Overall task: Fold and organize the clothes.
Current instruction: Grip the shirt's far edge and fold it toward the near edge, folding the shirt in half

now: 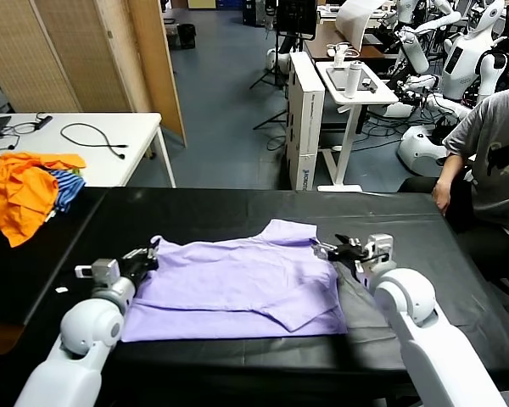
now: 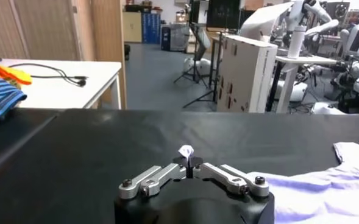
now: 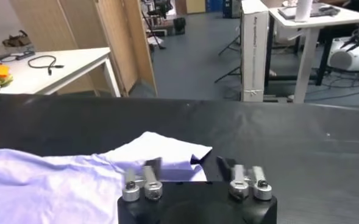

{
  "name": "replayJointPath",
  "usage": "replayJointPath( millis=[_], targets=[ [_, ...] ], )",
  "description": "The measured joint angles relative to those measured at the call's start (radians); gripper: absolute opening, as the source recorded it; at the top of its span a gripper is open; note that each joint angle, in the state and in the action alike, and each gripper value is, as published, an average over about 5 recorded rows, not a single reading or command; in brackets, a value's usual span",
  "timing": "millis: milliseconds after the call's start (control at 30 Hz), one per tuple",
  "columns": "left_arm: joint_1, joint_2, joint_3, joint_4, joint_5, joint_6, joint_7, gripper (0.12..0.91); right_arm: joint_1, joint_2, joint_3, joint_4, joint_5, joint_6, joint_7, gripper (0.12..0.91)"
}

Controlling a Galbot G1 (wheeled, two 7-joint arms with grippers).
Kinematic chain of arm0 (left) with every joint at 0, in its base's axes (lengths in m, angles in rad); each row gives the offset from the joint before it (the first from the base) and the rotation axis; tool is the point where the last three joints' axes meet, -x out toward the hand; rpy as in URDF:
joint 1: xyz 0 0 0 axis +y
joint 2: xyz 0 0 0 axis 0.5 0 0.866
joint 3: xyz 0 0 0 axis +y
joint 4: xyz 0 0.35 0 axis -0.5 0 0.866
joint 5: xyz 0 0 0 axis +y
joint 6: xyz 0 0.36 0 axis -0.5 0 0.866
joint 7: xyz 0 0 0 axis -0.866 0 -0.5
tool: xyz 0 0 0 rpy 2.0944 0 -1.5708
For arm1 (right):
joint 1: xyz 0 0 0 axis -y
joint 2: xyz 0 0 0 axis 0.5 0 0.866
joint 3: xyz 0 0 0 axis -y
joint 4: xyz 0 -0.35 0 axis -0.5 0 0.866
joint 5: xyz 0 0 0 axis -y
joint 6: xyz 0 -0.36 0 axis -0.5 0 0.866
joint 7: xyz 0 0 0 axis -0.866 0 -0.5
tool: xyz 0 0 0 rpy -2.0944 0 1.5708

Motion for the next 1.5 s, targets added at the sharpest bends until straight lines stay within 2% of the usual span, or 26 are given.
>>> replayJointPath(
  millis=[167,400,500,667,767,1133,1500],
  targets=[
    [0.008,-0.008,0.004,0.0,0.011,0.001,0.001,0.161,0.049,0.018,-0.032,-0.067,0.001,0.0,0.002,0.808],
    [0.025,-0.01,0.0,-0.003,0.023,0.0,0.004,0.161,0.087,0.041,-0.054,-0.145,-0.002,0.0,0.003,0.726],
    [0.027,-0.01,0.0,-0.004,0.025,-0.001,0.005,0.159,0.091,0.043,-0.056,-0.157,-0.002,0.0,0.002,0.625],
    [0.026,-0.009,0.0,-0.005,0.025,-0.001,0.005,0.156,0.096,0.042,-0.057,-0.161,-0.002,0.002,-0.002,0.341],
    [0.024,-0.009,0.003,-0.003,0.027,-0.001,0.006,0.156,0.099,0.04,-0.057,-0.161,-0.002,0.002,-0.003,0.246],
    [0.022,-0.008,0.004,0.001,0.029,-0.001,0.006,0.156,0.106,0.039,-0.058,-0.167,-0.002,0.008,-0.01,0.14],
    [0.021,-0.007,0.003,0.001,0.03,-0.004,0.006,0.156,0.081,0.029,-0.044,-0.137,0.004,0.028,-0.021,0.139]
  ],
)
